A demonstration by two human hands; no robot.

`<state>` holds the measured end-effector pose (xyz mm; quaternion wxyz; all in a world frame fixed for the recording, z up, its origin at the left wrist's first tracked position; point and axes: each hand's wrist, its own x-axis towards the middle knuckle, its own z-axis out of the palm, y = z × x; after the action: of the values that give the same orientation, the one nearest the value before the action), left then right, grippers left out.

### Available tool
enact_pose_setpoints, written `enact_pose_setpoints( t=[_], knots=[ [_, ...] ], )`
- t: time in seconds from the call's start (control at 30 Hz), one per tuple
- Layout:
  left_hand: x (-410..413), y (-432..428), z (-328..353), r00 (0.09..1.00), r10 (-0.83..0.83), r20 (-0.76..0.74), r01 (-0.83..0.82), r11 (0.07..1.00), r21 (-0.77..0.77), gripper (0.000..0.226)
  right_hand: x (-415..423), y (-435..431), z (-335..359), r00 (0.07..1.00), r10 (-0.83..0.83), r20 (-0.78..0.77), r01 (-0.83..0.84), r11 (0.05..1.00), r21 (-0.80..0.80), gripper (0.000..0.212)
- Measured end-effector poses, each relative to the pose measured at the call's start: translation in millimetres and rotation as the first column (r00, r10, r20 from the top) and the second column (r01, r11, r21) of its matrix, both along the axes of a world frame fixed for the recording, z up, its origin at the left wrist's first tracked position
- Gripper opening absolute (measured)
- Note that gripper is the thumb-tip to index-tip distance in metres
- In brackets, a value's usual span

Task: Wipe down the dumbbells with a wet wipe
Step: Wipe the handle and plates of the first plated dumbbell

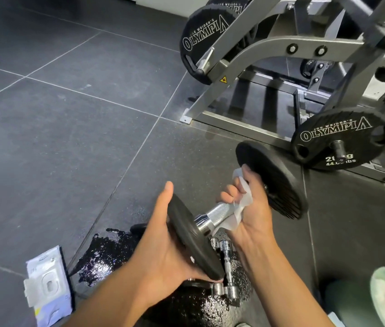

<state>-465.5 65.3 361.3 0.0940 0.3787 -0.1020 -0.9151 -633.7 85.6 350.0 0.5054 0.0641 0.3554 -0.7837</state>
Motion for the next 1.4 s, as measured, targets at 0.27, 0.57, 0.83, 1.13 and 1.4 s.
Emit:
enact_pose_setpoints(
  t=[0.27,0.57,0.83,1.13,1.4],
  knots=[
    [-4,20,-24,0.978,0.209,0.020,-0.075,0.435,-0.897,0.112,22,-7,-5,0.996,0.007,-0.092,0.001,0.996,0.093,0.038],
    [1,-9,-9,0.995,0.094,-0.033,-0.099,0.884,-0.456,0.045,30,-2,-15,0.997,0.072,0.040,-0.074,0.994,0.078,0.048],
    [13,-17,-39,0.966,0.258,-0.030,-0.057,0.099,-0.993,0.076,43,3,-12,0.960,0.262,0.098,-0.262,0.965,-0.013,0.057],
    [9,-14,-7,0.995,0.067,-0.068,-0.095,0.749,-0.656,0.030,48,11,11,0.910,0.384,0.155,-0.377,0.923,-0.076,0.048],
    [24,-26,-32,0.976,0.213,-0.038,-0.089,0.235,-0.968,0.078,45,8,10,0.933,0.350,0.085,-0.347,0.937,-0.047,0.043]
  ],
)
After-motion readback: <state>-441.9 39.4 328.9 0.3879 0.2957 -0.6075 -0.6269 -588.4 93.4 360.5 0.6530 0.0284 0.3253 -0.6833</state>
